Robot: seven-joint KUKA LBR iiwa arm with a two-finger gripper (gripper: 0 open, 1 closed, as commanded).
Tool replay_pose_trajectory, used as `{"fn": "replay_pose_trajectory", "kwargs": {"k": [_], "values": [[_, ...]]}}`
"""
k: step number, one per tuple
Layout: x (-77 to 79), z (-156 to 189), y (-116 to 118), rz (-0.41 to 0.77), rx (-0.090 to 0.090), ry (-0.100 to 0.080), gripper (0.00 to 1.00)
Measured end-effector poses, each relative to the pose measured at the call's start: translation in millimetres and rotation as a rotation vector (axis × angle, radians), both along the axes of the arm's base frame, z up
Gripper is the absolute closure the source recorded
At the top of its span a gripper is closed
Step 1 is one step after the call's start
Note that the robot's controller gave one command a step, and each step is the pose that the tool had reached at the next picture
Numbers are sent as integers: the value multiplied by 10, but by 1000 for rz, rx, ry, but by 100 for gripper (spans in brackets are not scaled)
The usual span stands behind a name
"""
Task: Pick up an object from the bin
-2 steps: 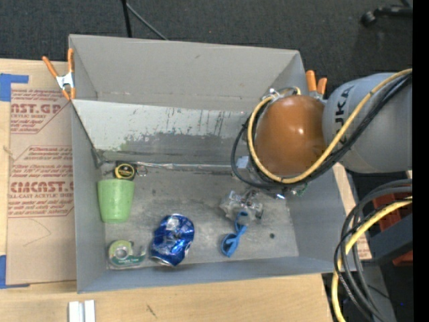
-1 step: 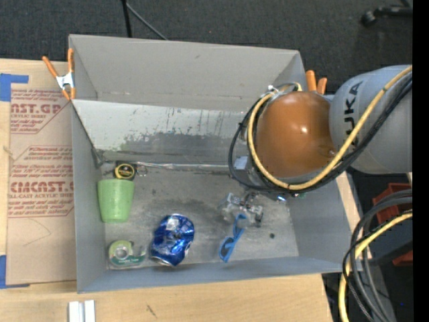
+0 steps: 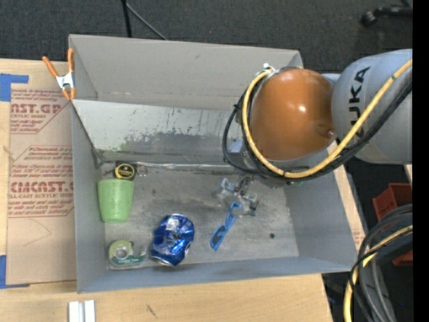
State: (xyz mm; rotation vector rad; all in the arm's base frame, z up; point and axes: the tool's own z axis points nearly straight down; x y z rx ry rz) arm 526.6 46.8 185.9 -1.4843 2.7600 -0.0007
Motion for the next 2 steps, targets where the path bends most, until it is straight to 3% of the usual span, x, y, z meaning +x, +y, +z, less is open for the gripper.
{"fn": "replay_pose_trajectory", "kwargs": {"k": [1,2], "values": [[-68,1203,-68,-5,-2,-4,100],[331,119,-350,449,-2,9,100]]}}
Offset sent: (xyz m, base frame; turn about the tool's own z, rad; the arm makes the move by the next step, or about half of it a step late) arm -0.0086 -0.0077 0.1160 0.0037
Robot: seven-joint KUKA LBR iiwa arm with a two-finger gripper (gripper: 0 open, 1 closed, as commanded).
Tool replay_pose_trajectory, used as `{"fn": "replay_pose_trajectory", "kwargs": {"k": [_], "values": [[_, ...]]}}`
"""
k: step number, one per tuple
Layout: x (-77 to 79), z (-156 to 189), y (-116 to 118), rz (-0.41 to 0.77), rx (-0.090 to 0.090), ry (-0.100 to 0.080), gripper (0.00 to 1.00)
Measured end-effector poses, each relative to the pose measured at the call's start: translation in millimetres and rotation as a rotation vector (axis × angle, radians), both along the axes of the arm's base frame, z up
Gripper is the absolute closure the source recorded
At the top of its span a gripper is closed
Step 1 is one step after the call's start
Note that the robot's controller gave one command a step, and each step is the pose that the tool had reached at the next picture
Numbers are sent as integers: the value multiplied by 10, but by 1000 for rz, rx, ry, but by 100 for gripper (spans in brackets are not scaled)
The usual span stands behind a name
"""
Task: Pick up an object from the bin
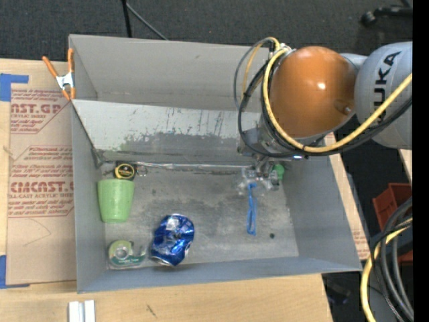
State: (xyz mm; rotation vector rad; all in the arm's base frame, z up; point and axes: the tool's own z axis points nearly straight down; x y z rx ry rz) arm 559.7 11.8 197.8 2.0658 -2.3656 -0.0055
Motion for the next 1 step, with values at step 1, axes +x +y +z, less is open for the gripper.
{"fn": "replay_pose_trajectory", "kwargs": {"k": [1], "values": [[227,912,-319,1,-2,-14,100]]}}
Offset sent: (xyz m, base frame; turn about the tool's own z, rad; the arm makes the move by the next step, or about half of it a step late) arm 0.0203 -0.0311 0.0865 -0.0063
